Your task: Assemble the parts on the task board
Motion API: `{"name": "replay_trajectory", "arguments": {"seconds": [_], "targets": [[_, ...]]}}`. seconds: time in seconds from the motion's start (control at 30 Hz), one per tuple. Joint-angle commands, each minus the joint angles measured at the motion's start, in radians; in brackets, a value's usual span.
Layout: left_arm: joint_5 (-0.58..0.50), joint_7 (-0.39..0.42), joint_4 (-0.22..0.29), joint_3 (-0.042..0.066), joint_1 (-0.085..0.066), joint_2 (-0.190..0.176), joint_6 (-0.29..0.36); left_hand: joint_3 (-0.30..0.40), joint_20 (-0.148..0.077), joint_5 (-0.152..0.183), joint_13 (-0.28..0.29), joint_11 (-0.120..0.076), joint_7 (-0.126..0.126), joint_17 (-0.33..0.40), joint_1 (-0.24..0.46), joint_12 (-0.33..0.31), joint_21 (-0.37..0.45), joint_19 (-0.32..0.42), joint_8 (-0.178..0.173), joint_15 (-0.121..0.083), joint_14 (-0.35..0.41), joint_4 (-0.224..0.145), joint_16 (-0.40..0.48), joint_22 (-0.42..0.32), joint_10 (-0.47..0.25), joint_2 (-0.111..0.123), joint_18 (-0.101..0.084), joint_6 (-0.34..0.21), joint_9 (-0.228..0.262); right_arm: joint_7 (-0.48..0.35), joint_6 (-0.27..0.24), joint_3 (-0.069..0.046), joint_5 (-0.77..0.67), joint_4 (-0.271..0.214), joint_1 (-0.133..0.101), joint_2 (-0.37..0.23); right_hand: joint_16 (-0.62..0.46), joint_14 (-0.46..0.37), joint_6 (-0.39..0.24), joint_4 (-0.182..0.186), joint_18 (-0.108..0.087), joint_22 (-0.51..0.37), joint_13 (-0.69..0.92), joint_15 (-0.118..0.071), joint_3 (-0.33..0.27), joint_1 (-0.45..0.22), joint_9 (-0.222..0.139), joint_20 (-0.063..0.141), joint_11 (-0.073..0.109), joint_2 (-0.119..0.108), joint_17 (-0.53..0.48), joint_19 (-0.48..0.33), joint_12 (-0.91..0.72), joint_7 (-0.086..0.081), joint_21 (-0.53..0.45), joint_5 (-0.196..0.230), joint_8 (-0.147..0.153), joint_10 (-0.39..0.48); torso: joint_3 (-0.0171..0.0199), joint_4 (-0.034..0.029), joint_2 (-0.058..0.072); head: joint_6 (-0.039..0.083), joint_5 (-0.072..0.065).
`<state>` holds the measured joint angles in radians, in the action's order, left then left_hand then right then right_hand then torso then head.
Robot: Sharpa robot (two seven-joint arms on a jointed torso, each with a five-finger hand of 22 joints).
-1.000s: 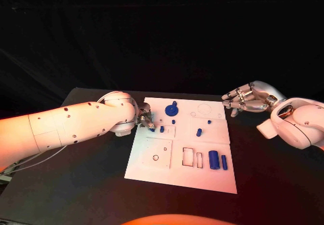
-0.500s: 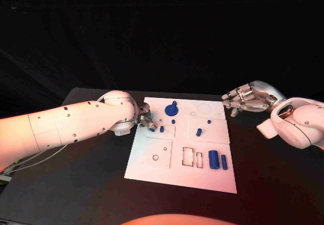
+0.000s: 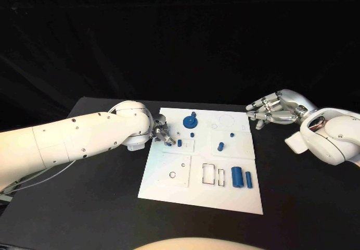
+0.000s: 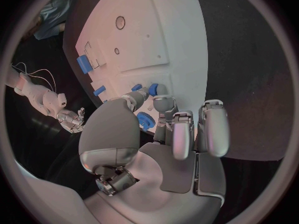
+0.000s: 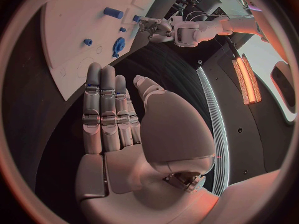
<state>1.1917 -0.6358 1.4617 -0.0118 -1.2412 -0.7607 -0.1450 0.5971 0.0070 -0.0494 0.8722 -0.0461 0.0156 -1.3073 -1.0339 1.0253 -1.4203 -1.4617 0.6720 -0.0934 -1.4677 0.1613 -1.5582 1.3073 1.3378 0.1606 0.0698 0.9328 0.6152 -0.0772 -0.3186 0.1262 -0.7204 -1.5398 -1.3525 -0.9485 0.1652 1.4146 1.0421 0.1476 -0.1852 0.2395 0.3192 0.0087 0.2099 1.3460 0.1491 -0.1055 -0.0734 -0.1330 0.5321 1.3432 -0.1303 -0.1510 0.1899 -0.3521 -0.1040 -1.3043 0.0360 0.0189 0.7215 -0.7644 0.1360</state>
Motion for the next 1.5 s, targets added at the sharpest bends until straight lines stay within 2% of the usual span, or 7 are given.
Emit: {"name": "replay_trajectory", "arguments": {"seconds": [0.03, 0.43, 0.93, 1.27, 1.5], "targets": [[-0.004, -0.002, -0.006, 0.0, 0.001, 0.005, -0.012, -0.01, 0.0, 0.0, 0.0, 0.001, 0.01, -0.251, -0.002, 0.001, -0.003, -0.009, -0.005, -0.007, -0.099, 0.001, -0.004, 0.021, 0.001, -0.014, -0.016, 0.001, -0.001, -0.001, 0.004, 0.0, -0.002, -0.002, 0.0, -0.001, -0.006, -0.008, -0.005, 0.006, 0.003, -0.002, 0.001, -0.001, -0.002, -0.01, 0.001, -0.005, 0.002, 0.0, 0.001, -0.005, -0.004, -0.001, -0.006, -0.005, 0.001, 0.008, -0.0004, 0.0011, 0.0, 0.0, -0.001], [-0.004, -0.002, -0.02, 0.0, 0.001, 0.008, 0.002, -0.023, 0.0, -0.001, 0.001, 0.001, 0.009, -0.251, -0.007, 0.002, -0.003, -0.009, -0.007, -0.008, -0.099, 0.009, -0.004, 0.022, 0.001, -0.026, -0.016, 0.002, -0.003, -0.001, 0.003, 0.0, -0.001, -0.003, 0.0, -0.003, -0.006, -0.008, -0.006, 0.008, 0.003, -0.003, 0.002, -0.001, -0.003, -0.014, 0.002, -0.005, 0.001, 0.001, 0.002, -0.005, -0.004, -0.001, -0.007, -0.006, 0.001, 0.009, -0.0007, -0.0005, 0.0, 0.001, -0.005], [-0.016, -0.002, -0.026, 0.0, 0.001, 0.013, 0.006, -0.075, 0.0, 0.0, 0.006, 0.001, 0.009, -0.252, 0.003, 0.007, -0.007, -0.012, -0.005, -0.008, -0.099, 0.054, -0.004, 0.029, 0.004, -0.044, -0.018, 0.01, -0.003, 0.0, 0.005, 0.0, -0.001, -0.003, 0.0, -0.003, -0.006, -0.008, -0.006, 0.008, 0.003, -0.003, 0.002, -0.001, -0.003, -0.014, 0.002, -0.005, 0.001, 0.001, 0.002, -0.005, -0.004, -0.001, -0.007, -0.006, 0.001, 0.009, -0.0009, -0.001, -0.001, 0.001, -0.005], [-0.021, -0.002, -0.031, 0.0, 0.0, 0.015, -0.001, -0.12, 0.0, 0.0, 0.007, 0.002, 0.01, -0.251, 0.008, 0.009, -0.008, -0.013, -0.004, -0.007, -0.099, 0.072, -0.004, 0.03, 0.005, -0.036, -0.018, 0.011, -0.002, 0.001, 0.005, 0.0, -0.001, -0.003, 0.0, -0.004, -0.007, -0.009, -0.006, 0.01, 0.003, -0.003, 0.004, 0.0, -0.004, -0.016, 0.002, -0.006, 0.001, 0.002, 0.004, -0.005, -0.004, -0.001, -0.007, -0.006, 0.001, 0.01, -0.0002, 0.0001, -0.001, 0.002, -0.005], [-0.024, -0.003, -0.034, 0.0, 0.0, 0.016, -0.002, -0.166, 0.001, 0.0, 0.009, 0.002, 0.01, -0.252, 0.015, 0.011, -0.009, -0.014, -0.005, -0.007, -0.1, 0.098, -0.004, 0.033, 0.005, -0.039, -0.018, 0.012, -0.002, 0.001, 0.006, 0.0, -0.001, -0.003, 0.0, -0.004, -0.007, -0.009, -0.006, 0.01, 0.003, -0.003, 0.004, 0.0, -0.004, -0.016, 0.002, -0.006, 0.001, 0.002, 0.004, -0.005, -0.004, -0.001, -0.007, -0.006, 0.001, 0.01, -0.0005, -0.0004, 0.0, 0.003, -0.007]]}}
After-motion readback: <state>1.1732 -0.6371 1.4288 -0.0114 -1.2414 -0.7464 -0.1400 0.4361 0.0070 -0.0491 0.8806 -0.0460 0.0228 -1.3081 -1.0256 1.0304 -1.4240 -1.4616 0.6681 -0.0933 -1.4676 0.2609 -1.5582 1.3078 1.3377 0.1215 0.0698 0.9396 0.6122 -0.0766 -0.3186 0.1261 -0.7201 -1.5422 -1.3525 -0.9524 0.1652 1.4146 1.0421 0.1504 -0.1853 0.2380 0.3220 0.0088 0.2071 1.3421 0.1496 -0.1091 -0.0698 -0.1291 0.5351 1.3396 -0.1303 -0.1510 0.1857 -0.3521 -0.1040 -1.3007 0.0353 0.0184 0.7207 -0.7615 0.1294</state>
